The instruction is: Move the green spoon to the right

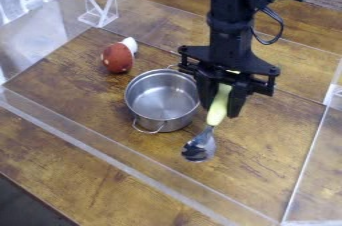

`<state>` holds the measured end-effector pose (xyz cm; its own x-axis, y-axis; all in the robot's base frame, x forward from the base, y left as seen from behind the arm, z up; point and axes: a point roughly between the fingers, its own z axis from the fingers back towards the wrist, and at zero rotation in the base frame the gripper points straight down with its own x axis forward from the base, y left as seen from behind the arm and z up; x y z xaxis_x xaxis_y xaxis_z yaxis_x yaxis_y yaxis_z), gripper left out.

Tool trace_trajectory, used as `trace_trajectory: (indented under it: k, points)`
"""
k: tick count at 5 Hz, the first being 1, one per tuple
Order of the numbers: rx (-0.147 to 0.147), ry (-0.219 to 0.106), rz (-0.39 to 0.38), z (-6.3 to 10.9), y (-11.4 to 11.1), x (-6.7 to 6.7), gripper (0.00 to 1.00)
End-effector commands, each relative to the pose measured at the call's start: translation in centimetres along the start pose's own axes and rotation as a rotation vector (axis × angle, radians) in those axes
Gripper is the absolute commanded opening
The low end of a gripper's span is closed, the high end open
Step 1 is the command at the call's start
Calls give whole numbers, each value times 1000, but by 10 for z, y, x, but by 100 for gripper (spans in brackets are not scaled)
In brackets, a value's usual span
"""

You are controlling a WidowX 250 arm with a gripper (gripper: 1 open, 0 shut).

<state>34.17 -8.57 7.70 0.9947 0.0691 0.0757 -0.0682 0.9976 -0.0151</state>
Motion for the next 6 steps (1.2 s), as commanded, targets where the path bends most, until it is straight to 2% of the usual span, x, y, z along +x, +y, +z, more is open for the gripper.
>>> trace_trajectory:
  k: [1,2,3,5,6]
  points:
    - [-21,-53,-5,12,4,21,0]
    - [-21,-36,-18,4,5,29,0]
    - [-27,-25,-52,8,-9,28,0]
    - [-33,-1,-142,-26,-34,30,0]
    - [-21,20,-125,-28,-41,24,100]
